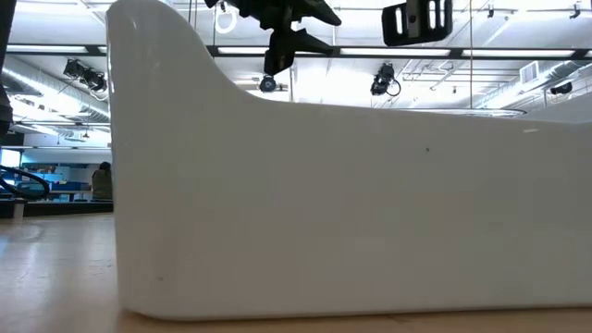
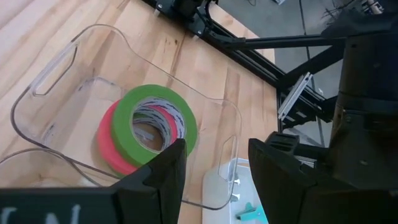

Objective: Pick and place Stapler, Stapler remover, tape
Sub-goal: Put the black staple remover into the white bin, then return to Home Position

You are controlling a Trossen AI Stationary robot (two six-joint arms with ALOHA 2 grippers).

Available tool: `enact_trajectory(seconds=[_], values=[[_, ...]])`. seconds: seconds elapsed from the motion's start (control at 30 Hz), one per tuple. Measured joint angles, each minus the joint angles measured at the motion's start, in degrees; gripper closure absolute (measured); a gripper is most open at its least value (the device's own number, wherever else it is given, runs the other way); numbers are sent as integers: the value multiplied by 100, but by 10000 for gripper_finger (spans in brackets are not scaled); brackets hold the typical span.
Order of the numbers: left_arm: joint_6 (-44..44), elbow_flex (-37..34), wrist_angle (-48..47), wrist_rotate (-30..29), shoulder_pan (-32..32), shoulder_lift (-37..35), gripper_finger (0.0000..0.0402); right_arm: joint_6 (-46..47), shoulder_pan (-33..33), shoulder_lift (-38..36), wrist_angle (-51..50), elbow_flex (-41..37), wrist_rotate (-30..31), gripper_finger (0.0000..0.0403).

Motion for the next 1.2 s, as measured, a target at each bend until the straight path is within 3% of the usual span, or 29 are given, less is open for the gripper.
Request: enact_trajectory(seconds=[0.27, 0.97, 1.2], values=[[-3, 0, 4, 0, 0, 0, 225, -33, 40, 0, -30, 0, 189, 355], [-3, 0, 7, -4, 2, 0, 225, -776, -8, 0, -25, 0, 145, 239], [18, 0, 22, -6, 5, 0, 225, -1093, -270, 0, 29, -4, 413, 229]])
